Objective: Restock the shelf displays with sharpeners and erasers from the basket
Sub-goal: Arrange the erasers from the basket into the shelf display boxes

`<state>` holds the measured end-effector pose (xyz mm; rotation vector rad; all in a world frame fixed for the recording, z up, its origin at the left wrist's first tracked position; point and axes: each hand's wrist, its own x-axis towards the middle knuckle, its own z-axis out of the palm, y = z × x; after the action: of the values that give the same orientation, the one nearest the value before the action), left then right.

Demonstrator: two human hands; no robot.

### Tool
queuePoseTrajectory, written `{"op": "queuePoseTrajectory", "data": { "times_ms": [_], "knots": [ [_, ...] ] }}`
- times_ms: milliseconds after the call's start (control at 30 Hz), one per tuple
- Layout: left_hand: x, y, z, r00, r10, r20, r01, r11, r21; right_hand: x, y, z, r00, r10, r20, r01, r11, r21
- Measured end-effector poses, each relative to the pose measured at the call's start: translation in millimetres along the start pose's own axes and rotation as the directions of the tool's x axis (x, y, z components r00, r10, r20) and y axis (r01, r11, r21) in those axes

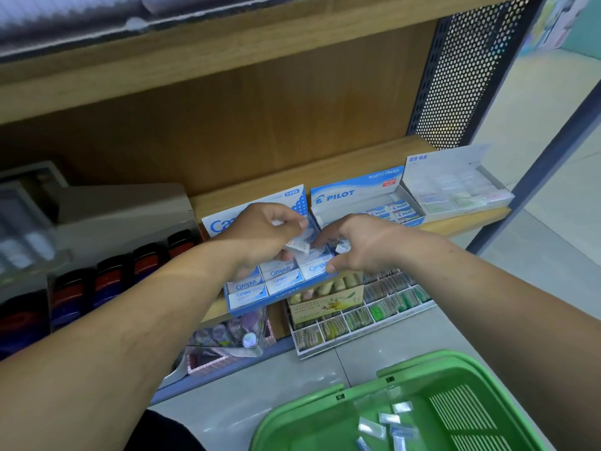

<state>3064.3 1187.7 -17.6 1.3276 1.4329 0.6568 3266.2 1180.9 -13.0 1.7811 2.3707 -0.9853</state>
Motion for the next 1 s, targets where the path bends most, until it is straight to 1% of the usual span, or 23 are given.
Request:
{"op": "queuePoseTrajectory", "data": {
  "times_ms": [33, 67, 100, 133, 167, 200, 267, 333, 400, 467, 533, 567, 600, 633, 667, 733, 767, 833, 867, 900, 933, 1000],
  "knots": [
    [-2, 1, 0, 1.000, -0.007, 0.005, 0.008, 0.997, -0.076, -3, -2, -1, 1.000, -0.005, -0.014, 0.005, 1.000, 0.021],
    [-4, 3, 0, 1.000, -0.009, 0.013, 0.011, 0.990, -0.140, -5, -4, -2, 0.999, -0.019, -0.044, 0.023, 0.996, 0.090],
    [-6, 5, -1, 1.000, -0.007, 0.018, 0.011, 0.981, -0.196, -10, -7, -4, 0.996, -0.038, -0.083, 0.055, 0.974, 0.218],
    [-8, 7, -2, 1.000, -0.003, 0.026, 0.009, 0.970, -0.243, -14, -11, -6, 0.993, -0.041, -0.111, 0.080, 0.923, 0.376],
    [-10, 8, -2, 1.000, 0.002, 0.031, 0.007, 0.962, -0.273, -17, -15, -8, 0.993, -0.024, -0.113, 0.078, 0.860, 0.504],
    [-11, 10, -2, 0.999, 0.009, 0.039, 0.002, 0.959, -0.284, -19, -18, -8, 0.996, 0.001, -0.091, 0.053, 0.807, 0.588],
    [-13, 10, -1, 0.998, 0.030, 0.048, -0.016, 0.963, -0.269, -22, -24, -7, 0.998, 0.046, -0.033, -0.014, 0.760, 0.650],
    [-15, 11, 0, 0.998, 0.050, 0.045, -0.036, 0.964, -0.263, -22, -25, -4, 0.997, 0.069, 0.020, -0.065, 0.753, 0.654],
    [-17, 12, 1, 0.998, 0.056, 0.025, -0.048, 0.966, -0.254, -24, -23, -3, 0.996, 0.057, 0.075, -0.092, 0.764, 0.639],
    [-18, 13, 1, 0.998, 0.049, -0.040, -0.057, 0.975, -0.215, -24, -20, -3, 0.993, 0.040, 0.107, -0.101, 0.747, 0.658],
    [-15, 13, -1, 0.985, 0.031, -0.168, -0.060, 0.984, -0.171, -24, -19, -3, 0.996, 0.048, 0.077, -0.088, 0.721, 0.688],
    [-13, 12, -3, 0.976, 0.010, -0.219, -0.042, 0.989, -0.145, -24, -18, -4, 0.997, 0.068, 0.034, -0.072, 0.710, 0.700],
    [-14, 12, -5, 0.972, -0.021, -0.233, -0.009, 0.992, -0.126, -23, -17, -5, 0.996, 0.089, -0.031, -0.042, 0.710, 0.703],
    [-15, 13, -5, 0.976, -0.057, -0.209, 0.030, 0.991, -0.127, -23, -15, -5, 0.989, 0.099, -0.112, 0.004, 0.730, 0.683],
    [-16, 14, -4, 0.982, -0.098, -0.164, 0.074, 0.987, -0.146, -22, -12, -6, 0.976, 0.087, -0.198, 0.059, 0.776, 0.628],
    [-19, 17, 1, 0.980, -0.184, -0.074, 0.168, 0.969, -0.183, -20, -6, -11, 0.945, 0.005, -0.328, 0.151, 0.880, 0.451],
    [-20, 19, 4, 0.976, -0.214, -0.042, 0.202, 0.959, -0.200, -21, -4, -13, 0.936, -0.033, -0.349, 0.174, 0.909, 0.378],
    [-20, 21, 6, 0.973, -0.230, 0.025, 0.229, 0.941, -0.251, -21, 1, -17, 0.934, -0.070, -0.350, 0.182, 0.937, 0.298],
    [-20, 22, 5, 0.974, -0.219, 0.064, 0.229, 0.936, -0.269, -21, 3, -17, 0.933, -0.071, -0.353, 0.183, 0.938, 0.295],
    [-19, 23, 4, 0.973, -0.204, 0.103, 0.225, 0.935, -0.275, -20, 4, -17, 0.927, -0.062, -0.370, 0.192, 0.925, 0.328],
    [-19, 23, 4, 0.972, -0.191, 0.135, 0.222, 0.935, -0.276, -18, 5, -16, 0.915, -0.030, -0.402, 0.204, 0.894, 0.399],
    [-20, 23, 8, 0.971, -0.182, 0.156, 0.220, 0.934, -0.282, -17, 5, -15, 0.896, 0.100, -0.433, 0.197, 0.784, 0.589]
  ]
}}
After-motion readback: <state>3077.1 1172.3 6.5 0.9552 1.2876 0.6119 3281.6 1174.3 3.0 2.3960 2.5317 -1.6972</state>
